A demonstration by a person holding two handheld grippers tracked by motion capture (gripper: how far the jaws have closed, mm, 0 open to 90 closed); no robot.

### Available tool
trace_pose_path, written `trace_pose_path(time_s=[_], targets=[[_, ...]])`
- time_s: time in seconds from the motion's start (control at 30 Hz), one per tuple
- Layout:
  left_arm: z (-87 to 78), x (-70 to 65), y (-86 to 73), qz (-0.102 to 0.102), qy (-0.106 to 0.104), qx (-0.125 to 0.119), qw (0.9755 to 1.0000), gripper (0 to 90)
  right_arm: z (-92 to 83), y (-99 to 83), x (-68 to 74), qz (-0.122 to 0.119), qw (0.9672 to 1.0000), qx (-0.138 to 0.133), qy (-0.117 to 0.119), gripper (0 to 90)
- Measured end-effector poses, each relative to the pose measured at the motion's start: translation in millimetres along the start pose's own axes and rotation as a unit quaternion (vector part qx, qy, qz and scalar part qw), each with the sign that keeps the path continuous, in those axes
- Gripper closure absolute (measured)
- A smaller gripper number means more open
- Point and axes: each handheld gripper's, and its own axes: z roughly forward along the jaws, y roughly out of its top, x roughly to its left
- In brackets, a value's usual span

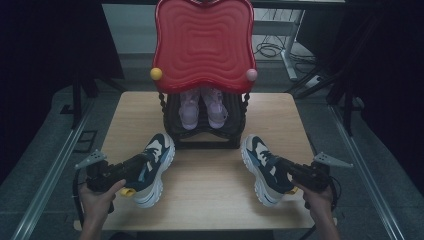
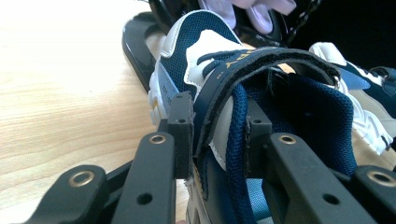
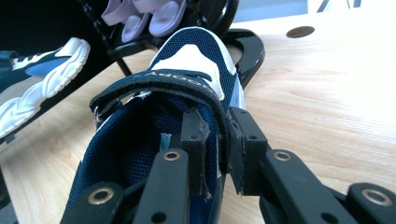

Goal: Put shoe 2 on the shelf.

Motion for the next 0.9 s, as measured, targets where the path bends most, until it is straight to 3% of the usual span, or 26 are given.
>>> trace_pose_path(time_s=[0.37,0.67,0.9], targets=[[-18.5,19.1,10.1,-0.028,0.003,-0.044,0.9986,71.7,-3.7,9.6,-4.6,0.022,0.9991,-0.035,-0.009,77.5],[-18.6,28.5,23.0,-0.032,0.01,-0.059,0.9977,71.9,-4.8,20.3,-10.9,0.042,0.9968,-0.065,-0.015,77.6],[-20.8,34.4,30.9,-0.035,0.014,-0.071,0.9968,72.0,-6.5,29.9,-11.8,0.04,0.9961,-0.075,-0.02,77.5]])
